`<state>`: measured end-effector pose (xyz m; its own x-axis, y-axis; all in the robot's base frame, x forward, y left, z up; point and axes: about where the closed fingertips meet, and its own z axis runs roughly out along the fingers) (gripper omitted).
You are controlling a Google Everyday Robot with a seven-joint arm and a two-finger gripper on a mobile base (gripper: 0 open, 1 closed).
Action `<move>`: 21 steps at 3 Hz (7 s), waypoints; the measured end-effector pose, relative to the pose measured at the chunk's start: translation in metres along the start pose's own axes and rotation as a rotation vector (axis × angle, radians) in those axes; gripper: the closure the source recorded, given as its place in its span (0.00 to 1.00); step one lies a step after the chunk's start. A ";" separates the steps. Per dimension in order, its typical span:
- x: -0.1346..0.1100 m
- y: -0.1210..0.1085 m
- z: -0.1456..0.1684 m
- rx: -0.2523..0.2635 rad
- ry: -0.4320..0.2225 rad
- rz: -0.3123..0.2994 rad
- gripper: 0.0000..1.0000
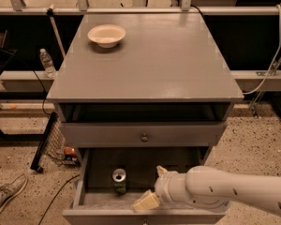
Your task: Pick green can from middle drawer and place on counter
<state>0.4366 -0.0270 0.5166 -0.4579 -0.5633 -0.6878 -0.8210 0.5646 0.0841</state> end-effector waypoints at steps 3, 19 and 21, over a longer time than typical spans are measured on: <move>-0.013 0.001 0.065 -0.012 -0.084 0.053 0.00; -0.139 -0.002 -0.040 -0.179 -0.327 -0.255 1.00; -0.184 -0.011 -0.102 -0.165 -0.258 -0.338 1.00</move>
Offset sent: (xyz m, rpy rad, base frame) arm 0.0293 0.0394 -0.0366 0.1055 -0.0126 -0.0651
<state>0.4954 0.0088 0.7158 -0.0720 -0.5188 -0.8519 -0.9626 0.2597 -0.0768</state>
